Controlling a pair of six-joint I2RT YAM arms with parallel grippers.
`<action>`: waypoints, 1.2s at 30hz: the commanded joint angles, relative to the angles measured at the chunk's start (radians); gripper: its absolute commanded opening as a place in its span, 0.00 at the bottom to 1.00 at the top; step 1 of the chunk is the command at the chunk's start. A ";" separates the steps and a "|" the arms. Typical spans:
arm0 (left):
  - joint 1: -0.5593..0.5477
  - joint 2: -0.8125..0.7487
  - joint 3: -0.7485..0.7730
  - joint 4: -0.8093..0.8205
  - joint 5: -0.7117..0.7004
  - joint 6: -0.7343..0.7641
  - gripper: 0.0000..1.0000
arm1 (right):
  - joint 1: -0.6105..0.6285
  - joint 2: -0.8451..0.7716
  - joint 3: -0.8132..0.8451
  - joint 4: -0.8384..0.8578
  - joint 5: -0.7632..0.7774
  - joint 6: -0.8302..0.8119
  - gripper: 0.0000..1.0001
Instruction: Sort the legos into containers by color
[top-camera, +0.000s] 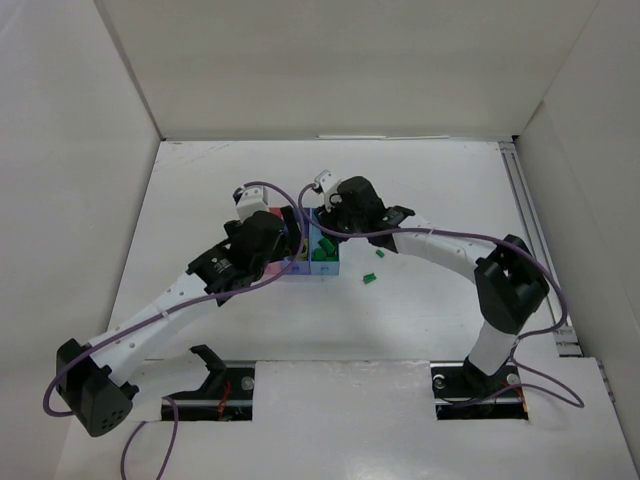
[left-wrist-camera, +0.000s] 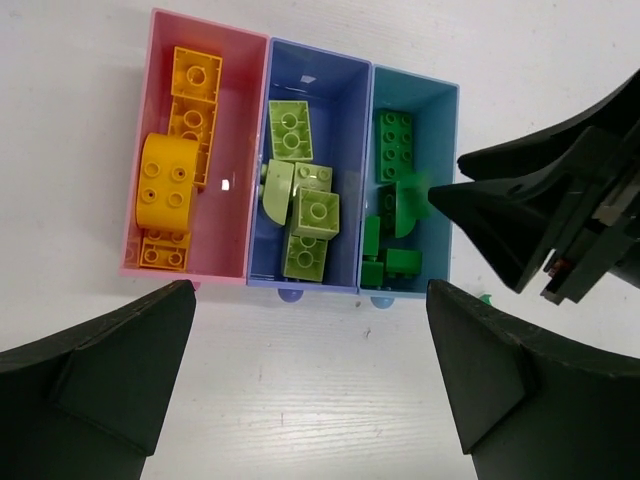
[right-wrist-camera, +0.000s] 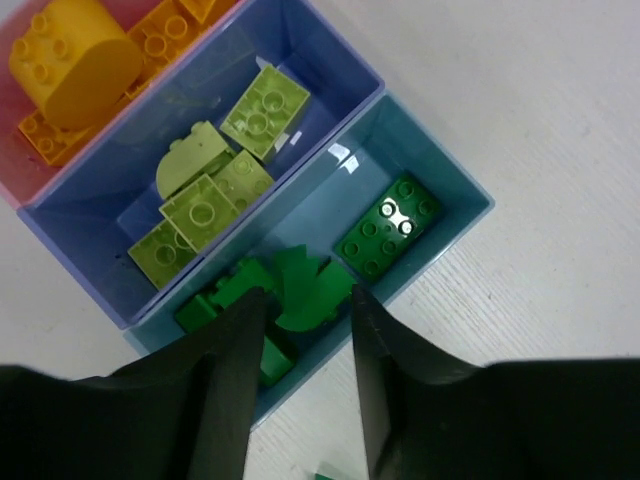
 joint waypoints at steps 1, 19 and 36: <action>0.006 0.008 -0.005 0.020 0.007 0.018 1.00 | -0.001 -0.016 0.044 0.001 -0.010 0.016 0.46; -0.328 0.319 0.153 0.192 0.195 0.266 1.00 | -0.274 -0.384 -0.266 -0.120 0.168 0.233 0.58; -0.390 0.758 0.362 0.296 0.287 0.530 0.78 | -0.541 -0.584 -0.398 -0.214 0.060 0.202 0.58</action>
